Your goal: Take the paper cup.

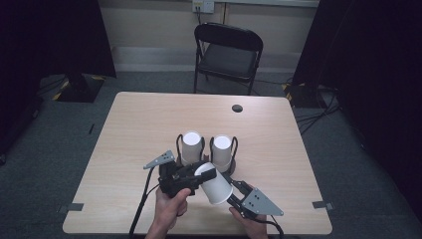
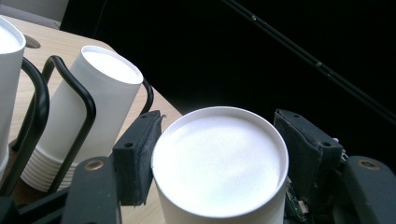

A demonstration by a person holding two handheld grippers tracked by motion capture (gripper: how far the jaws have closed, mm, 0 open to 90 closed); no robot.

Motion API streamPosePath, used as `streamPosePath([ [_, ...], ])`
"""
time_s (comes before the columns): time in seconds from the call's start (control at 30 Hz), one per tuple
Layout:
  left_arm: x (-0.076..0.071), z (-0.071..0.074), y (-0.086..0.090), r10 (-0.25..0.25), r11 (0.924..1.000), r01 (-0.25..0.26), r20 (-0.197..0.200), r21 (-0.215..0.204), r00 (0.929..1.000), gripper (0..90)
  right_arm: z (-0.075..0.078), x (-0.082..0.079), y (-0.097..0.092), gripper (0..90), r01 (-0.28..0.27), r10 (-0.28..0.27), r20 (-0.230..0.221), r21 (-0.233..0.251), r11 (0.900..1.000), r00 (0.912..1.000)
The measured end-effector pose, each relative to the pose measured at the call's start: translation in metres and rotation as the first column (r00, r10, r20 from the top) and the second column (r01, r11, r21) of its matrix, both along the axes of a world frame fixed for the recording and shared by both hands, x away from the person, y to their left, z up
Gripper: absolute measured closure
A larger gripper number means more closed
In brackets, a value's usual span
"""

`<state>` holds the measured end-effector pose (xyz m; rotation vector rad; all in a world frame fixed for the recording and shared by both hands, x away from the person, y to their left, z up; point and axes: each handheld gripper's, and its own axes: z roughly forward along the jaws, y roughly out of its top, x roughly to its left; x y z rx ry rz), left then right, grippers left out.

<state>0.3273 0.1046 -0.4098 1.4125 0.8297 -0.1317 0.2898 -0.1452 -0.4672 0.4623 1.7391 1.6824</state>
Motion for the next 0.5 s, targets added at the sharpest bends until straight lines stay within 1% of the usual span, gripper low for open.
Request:
streamPosePath([
  [0.07,0.0006,-0.0009,0.0004,0.003,1.0000,-0.003,-0.003,-0.007,1.0000,33.6,-0.0002,-0.0003,-0.0006,82.3,-0.002,0.002,-0.005,0.004,1.0000,1.0000],
  [0.23,0.0004,-0.0008,0.0010,0.002,1.0000,-0.002,0.010,0.005,0.9999,33.2,0.0000,-0.0005,-0.0019,83.5,-0.009,0.009,-0.007,0.005,1.0000,0.9999],
  [0.37,-0.0001,-0.0011,0.0018,0.015,0.9998,-0.015,0.014,0.012,0.9998,32.9,0.0005,-0.0012,-0.0027,84.7,-0.008,0.008,-0.009,0.004,1.0000,0.9999],
  [0.4,-0.0004,-0.0014,0.0016,0.017,0.9996,-0.018,0.028,0.022,0.9995,32.8,0.0010,-0.0015,-0.0030,85.0,-0.006,0.006,-0.015,-0.003,1.0000,0.9999],
  [0.5,-0.0008,-0.0013,0.0019,0.029,0.9991,-0.030,0.035,0.030,0.9990,32.7,0.0012,-0.0018,-0.0038,85.5,-0.010,0.010,-0.027,-0.008,0.9999,0.9996],
])
